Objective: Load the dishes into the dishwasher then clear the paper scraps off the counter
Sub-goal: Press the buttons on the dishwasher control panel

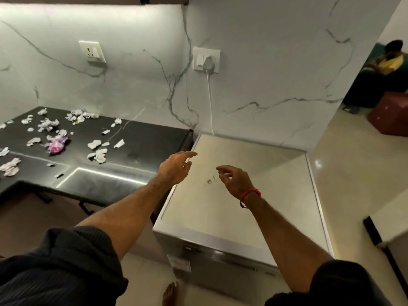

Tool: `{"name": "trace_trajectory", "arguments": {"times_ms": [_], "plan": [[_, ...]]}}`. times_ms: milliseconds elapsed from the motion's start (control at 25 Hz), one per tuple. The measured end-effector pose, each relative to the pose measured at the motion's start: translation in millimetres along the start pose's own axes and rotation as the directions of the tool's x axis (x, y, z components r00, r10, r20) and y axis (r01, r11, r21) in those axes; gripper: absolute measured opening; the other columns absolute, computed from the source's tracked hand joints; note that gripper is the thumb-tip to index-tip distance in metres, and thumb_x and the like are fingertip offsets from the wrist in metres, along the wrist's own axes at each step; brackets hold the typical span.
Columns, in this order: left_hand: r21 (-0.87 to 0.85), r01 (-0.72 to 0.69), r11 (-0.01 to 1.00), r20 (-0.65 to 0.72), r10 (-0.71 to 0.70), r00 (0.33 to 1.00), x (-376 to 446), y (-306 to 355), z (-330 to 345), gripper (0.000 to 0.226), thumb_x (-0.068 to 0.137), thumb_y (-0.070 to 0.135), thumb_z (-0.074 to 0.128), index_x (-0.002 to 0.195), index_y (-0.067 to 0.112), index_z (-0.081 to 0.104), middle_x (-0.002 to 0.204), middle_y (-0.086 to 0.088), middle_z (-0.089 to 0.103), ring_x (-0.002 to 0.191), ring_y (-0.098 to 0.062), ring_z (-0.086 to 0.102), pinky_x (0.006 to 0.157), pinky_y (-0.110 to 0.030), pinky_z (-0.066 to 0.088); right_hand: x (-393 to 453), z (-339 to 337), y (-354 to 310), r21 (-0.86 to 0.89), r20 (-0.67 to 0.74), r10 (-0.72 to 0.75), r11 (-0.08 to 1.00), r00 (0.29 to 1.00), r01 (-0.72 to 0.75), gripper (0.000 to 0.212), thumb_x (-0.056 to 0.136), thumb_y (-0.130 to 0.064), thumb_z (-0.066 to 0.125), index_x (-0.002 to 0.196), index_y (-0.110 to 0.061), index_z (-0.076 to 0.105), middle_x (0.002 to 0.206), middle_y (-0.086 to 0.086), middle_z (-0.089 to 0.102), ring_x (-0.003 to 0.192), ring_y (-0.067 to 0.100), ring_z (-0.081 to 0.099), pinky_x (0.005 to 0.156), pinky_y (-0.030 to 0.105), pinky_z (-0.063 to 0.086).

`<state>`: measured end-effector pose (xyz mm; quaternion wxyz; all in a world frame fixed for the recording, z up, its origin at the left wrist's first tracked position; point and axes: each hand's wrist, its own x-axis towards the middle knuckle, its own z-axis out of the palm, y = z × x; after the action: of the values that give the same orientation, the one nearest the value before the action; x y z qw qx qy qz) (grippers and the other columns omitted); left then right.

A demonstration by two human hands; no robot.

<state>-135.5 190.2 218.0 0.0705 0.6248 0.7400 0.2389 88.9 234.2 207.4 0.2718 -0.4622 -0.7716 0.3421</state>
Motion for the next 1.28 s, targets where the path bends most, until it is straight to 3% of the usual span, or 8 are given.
{"name": "trace_trajectory", "arguments": {"times_ms": [320, 560, 800, 920, 1000, 1080, 1160, 1280], "plan": [[0.064, -0.190, 0.980, -0.129, 0.196, 0.972, 174, -32, -54, 0.048, 0.100, 0.025, 0.056, 0.146, 0.032, 0.046, 0.153, 0.001, 0.044, 0.122, -0.025, 0.060, 0.089, -0.044, 0.056, 153, -32, -64, -0.027, -0.198, -0.084, 0.996, 0.977, 0.080, 0.041, 0.093, -0.012, 0.062, 0.134, -0.017, 0.058, 0.134, 0.003, 0.059, 0.119, 0.020, 0.056, 0.096, 0.021, 0.040], [0.227, -0.270, 0.936, -0.073, 0.293, 0.953, 298, -60, -79, 0.077, 0.099, 0.030, 0.057, 0.160, 0.028, 0.010, 0.158, -0.010, 0.033, 0.107, -0.031, 0.063, 0.070, -0.035, 0.053, 278, -29, -111, -0.243, -0.182, -0.133, 0.966, 0.974, 0.087, 0.059, 0.094, -0.013, 0.060, 0.149, -0.016, 0.039, 0.158, 0.006, 0.032, 0.146, 0.021, 0.028, 0.119, 0.029, 0.022], [0.332, -0.299, 0.895, -0.084, 0.343, 0.935, 382, -59, -91, 0.107, 0.095, 0.028, 0.060, 0.150, 0.038, -0.032, 0.129, -0.019, 0.056, 0.066, -0.020, 0.056, 0.050, -0.034, 0.050, 359, -27, -133, -0.401, -0.164, -0.119, 0.915, 0.979, 0.043, 0.070, 0.095, -0.020, 0.058, 0.155, -0.026, 0.023, 0.165, 0.000, 0.005, 0.150, 0.027, 0.018, 0.121, 0.042, 0.024], [0.359, -0.279, 0.891, -0.046, 0.315, 0.948, 403, -61, -80, 0.112, 0.095, 0.025, 0.059, 0.144, 0.038, -0.041, 0.091, -0.016, 0.065, 0.055, -0.021, 0.056, 0.053, -0.037, 0.055, 376, -21, -131, -0.424, -0.160, -0.105, 0.905, 0.981, 0.028, 0.070, 0.096, -0.019, 0.058, 0.155, -0.027, 0.021, 0.165, 0.000, 0.004, 0.150, 0.027, 0.017, 0.119, 0.042, 0.024], [0.422, -0.251, 0.871, -0.041, 0.295, 0.955, 406, -63, -74, 0.090, 0.097, 0.020, 0.050, 0.157, 0.032, -0.016, 0.068, -0.008, 0.059, 0.048, -0.016, 0.052, 0.046, -0.030, 0.047, 382, -17, -128, -0.444, -0.155, -0.112, 0.896, 0.982, 0.032, 0.070, 0.095, -0.018, 0.058, 0.155, -0.027, 0.022, 0.165, 0.001, 0.004, 0.150, 0.028, 0.019, 0.119, 0.042, 0.026], [0.455, -0.228, 0.861, -0.082, 0.295, 0.952, 401, -68, -71, 0.029, 0.102, 0.025, 0.042, 0.127, 0.019, 0.054, 0.057, 0.001, 0.047, 0.045, -0.013, 0.043, 0.045, -0.025, 0.035, 383, -18, -125, -0.453, -0.164, -0.111, 0.891, 0.980, 0.025, 0.069, 0.096, -0.017, 0.058, 0.154, -0.027, 0.024, 0.165, 0.002, 0.007, 0.149, 0.029, 0.021, 0.118, 0.043, 0.028], [0.385, -0.199, 0.901, -0.143, 0.271, 0.952, 390, -80, -61, 0.028, 0.104, 0.036, 0.038, 0.095, 0.015, 0.053, 0.057, 0.003, 0.043, 0.046, -0.014, 0.037, 0.049, -0.026, 0.031, 381, -16, -124, -0.432, -0.189, -0.114, 0.901, 0.975, 0.022, 0.067, 0.096, -0.017, 0.059, 0.154, -0.025, 0.026, 0.164, 0.003, 0.011, 0.148, 0.028, 0.023, 0.117, 0.042, 0.028], [0.284, -0.189, 0.940, -0.204, 0.252, 0.946, 370, -92, -50, 0.028, 0.105, 0.045, 0.036, 0.104, 0.019, 0.046, 0.058, 0.004, 0.044, 0.045, -0.013, 0.036, 0.047, -0.025, 0.032, 373, -11, -121, -0.428, -0.190, -0.138, 0.903, 0.972, 0.045, 0.064, 0.096, -0.016, 0.058, 0.153, -0.024, 0.029, 0.163, 0.004, 0.019, 0.148, 0.025, 0.023, 0.118, 0.040, 0.027]]}}
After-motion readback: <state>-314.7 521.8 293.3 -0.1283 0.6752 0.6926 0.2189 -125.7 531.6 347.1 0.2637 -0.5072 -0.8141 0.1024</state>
